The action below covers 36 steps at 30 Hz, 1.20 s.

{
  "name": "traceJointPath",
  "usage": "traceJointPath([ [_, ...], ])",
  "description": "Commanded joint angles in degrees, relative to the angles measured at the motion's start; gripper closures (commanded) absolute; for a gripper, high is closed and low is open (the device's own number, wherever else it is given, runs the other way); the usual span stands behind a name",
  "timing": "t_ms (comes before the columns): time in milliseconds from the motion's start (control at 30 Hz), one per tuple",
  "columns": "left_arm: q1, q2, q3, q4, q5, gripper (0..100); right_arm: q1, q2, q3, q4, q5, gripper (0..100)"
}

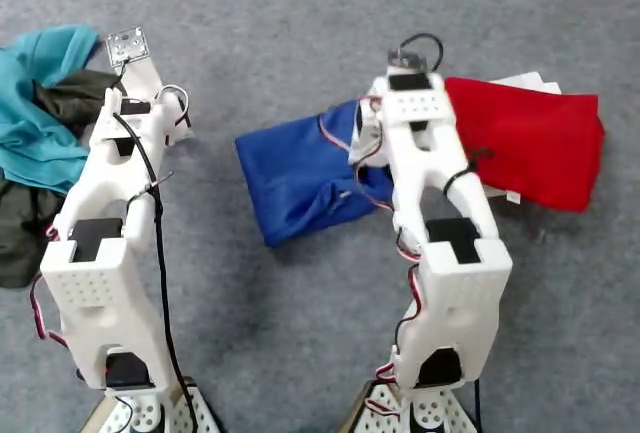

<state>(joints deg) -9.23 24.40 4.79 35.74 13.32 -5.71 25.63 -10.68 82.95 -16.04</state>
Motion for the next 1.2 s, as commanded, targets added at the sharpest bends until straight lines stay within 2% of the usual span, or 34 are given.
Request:
traceJointPath([
  [0, -0.75, -0.62, -2.86, -0.88, 0.09, 97, 0.09, -0.04, -12.53, 6.68, 3.34, 98.4],
  [200, -0.75, -0.62, -2.86, -0.88, 0.09, 97, 2.90, 0.04, -27.74, 12.57, 10.20, 98.4],
  [433, -0.75, -0.62, -2.86, -0.79, 0.00, 97, 13.71, 0.04, -37.49, 12.57, 16.35, 98.4],
  [600, -0.75, -0.62, -2.86, -0.79, 0.00, 97, 23.38, 0.13, -38.73, 10.73, 17.14, 98.4],
  [900, -0.75, -0.62, -2.68, -0.79, 0.00, 97, 37.63, 3.21, -38.73, 8.88, 24.09, 98.3],
  [1067, -0.75, -0.62, -2.68, -0.79, 0.00, 97, 40.26, 7.87, -38.73, 10.02, 24.79, 97.9],
  [1167, -0.75, -0.62, -2.51, -0.79, 0.00, 97, 40.35, 8.75, -38.81, 10.46, 24.35, 90.6],
])
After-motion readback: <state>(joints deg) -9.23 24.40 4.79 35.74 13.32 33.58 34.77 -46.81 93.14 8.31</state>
